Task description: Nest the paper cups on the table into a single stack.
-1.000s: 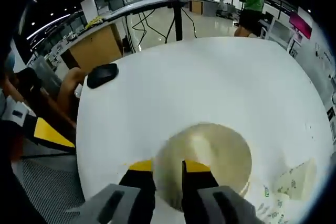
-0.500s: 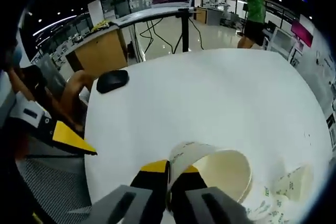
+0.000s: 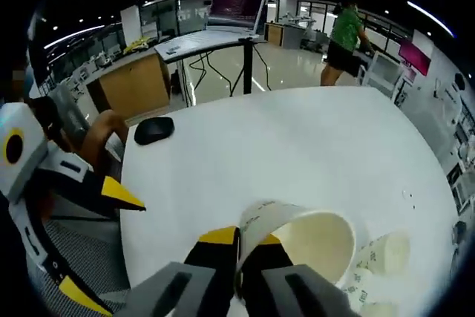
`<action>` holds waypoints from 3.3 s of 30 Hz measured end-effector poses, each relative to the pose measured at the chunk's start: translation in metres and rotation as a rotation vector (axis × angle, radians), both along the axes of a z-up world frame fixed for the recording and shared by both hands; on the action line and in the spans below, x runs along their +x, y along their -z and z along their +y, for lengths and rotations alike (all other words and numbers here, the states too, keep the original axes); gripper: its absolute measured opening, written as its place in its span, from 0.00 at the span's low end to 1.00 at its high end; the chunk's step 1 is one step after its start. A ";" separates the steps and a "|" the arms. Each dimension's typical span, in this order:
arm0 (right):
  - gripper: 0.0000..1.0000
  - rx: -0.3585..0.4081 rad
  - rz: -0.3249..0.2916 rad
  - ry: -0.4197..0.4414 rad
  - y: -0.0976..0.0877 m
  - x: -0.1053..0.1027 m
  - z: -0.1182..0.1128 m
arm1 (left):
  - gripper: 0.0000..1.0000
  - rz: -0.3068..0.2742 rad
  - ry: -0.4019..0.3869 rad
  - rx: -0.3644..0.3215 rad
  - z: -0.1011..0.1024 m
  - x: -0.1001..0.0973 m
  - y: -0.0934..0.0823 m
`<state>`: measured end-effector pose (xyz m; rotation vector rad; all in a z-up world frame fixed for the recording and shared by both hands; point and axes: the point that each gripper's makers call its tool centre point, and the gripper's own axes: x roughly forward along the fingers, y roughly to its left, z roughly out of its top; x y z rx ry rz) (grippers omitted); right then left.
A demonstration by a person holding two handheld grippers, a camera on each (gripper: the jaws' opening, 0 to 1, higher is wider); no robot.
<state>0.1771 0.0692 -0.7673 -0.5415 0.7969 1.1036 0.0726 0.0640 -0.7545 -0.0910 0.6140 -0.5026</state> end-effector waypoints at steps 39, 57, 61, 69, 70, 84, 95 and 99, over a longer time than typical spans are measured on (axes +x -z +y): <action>0.00 -0.156 -0.084 0.069 -0.046 -0.001 -0.143 | 0.68 0.013 -0.001 0.004 0.000 0.001 0.008; 0.00 -0.213 -0.025 0.009 -0.024 -0.021 -0.148 | 0.68 0.013 0.001 0.007 0.000 0.001 0.007; 0.00 -0.230 -0.016 -0.005 -0.017 -0.020 -0.148 | 0.68 0.013 0.003 0.008 0.000 0.001 0.007; 0.00 -0.255 -0.015 -0.022 -0.012 -0.021 -0.146 | 0.67 0.014 0.000 0.007 0.000 0.001 0.008; 0.01 -0.259 -0.015 -0.026 -0.011 -0.020 -0.147 | 0.67 0.014 -0.001 0.006 0.001 0.001 0.008; 0.02 -0.261 -0.012 -0.030 -0.002 -0.023 -0.149 | 0.66 0.018 0.003 0.010 0.000 0.001 0.011; 0.05 -0.233 -0.013 -0.002 -0.008 -0.022 -0.154 | 0.66 0.018 0.007 0.022 0.001 0.002 0.013; 0.06 -0.212 -0.016 0.021 -0.012 -0.020 -0.156 | 0.66 0.016 0.007 0.024 0.001 0.001 0.013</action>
